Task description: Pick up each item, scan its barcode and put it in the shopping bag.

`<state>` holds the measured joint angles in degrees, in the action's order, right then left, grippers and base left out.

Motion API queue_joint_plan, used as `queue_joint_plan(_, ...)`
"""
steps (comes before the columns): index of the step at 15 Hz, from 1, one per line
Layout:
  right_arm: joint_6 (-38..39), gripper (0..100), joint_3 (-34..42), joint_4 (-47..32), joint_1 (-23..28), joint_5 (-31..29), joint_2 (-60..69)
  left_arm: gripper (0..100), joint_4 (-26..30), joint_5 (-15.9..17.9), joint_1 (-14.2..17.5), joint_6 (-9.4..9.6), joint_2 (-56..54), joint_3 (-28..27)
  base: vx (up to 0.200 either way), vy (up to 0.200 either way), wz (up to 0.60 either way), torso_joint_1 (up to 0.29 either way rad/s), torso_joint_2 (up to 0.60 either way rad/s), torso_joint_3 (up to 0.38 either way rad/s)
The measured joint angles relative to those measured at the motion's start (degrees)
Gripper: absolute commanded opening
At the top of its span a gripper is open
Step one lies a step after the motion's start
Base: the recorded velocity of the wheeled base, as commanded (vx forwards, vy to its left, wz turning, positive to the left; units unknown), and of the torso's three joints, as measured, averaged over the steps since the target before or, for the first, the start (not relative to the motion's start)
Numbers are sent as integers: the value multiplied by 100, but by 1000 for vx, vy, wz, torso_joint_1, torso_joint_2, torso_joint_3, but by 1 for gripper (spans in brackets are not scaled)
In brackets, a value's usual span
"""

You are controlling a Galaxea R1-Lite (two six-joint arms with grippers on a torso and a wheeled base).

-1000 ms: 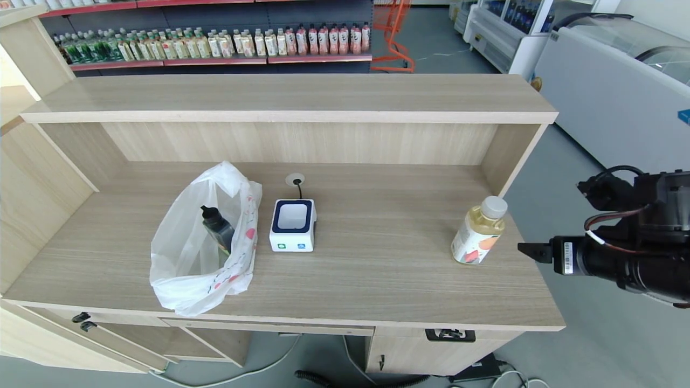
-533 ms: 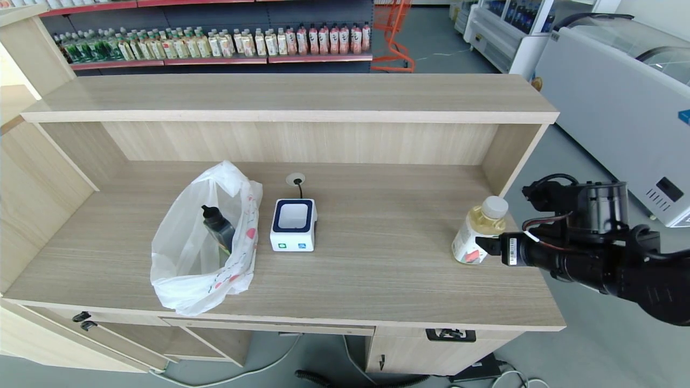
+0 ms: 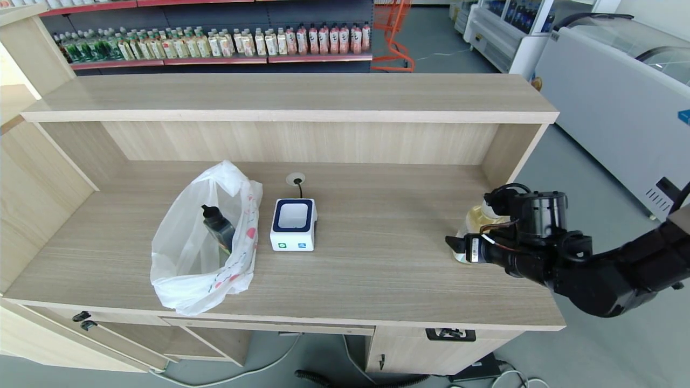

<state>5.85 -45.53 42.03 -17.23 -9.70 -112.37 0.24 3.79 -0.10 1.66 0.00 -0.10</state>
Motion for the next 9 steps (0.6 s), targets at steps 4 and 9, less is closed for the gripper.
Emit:
queue_joint_plan(4,-30,100,-358,202,-61,5,-356,100,0,0,0,0,0,0,0,0,0,0,0,0)
queue_joint_plan(9,-299,100,-725,362,-77,2,-614,100,2,0,0,0,0,0,0,0,0,0,0,0)
